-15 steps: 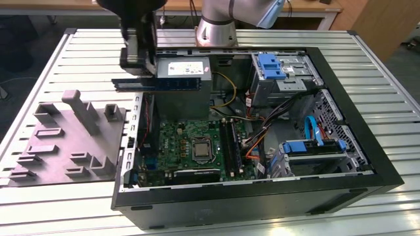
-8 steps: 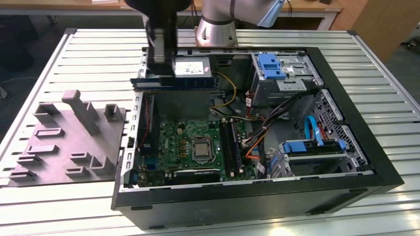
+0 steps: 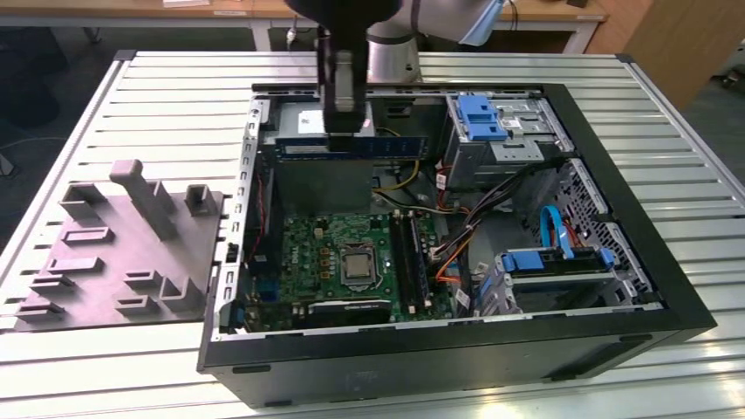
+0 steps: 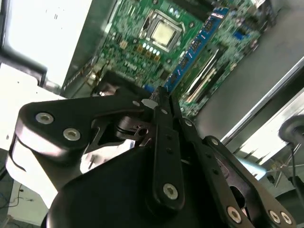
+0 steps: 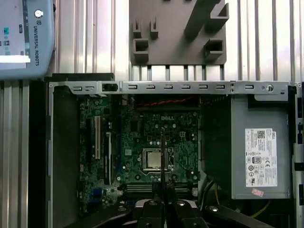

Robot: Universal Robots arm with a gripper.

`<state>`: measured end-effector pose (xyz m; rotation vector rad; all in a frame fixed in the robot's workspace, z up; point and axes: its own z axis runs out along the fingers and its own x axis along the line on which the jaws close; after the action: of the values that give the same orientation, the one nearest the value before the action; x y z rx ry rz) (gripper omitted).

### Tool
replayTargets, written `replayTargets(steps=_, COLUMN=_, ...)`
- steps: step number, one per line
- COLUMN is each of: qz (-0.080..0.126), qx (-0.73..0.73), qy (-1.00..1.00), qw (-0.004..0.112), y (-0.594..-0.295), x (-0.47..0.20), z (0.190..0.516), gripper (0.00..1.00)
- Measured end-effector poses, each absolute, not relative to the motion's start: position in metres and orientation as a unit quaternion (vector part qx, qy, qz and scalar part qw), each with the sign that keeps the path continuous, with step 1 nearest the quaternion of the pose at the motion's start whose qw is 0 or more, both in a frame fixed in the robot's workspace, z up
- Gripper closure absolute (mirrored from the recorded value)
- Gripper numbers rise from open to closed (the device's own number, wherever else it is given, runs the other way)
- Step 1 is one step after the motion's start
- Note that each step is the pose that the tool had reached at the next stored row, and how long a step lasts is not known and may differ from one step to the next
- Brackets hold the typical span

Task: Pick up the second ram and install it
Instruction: 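Pick up the second ram and move it above second insertion slot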

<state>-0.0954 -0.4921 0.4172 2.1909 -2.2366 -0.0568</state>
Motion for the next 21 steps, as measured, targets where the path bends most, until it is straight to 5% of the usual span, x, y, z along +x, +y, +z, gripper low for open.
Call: replayTargets(steps=21, qz=-0.019, qx=0.700, qy=-0.714, qw=0.005, y=-0.492, x=-0.082, z=0.398, gripper=0.87)
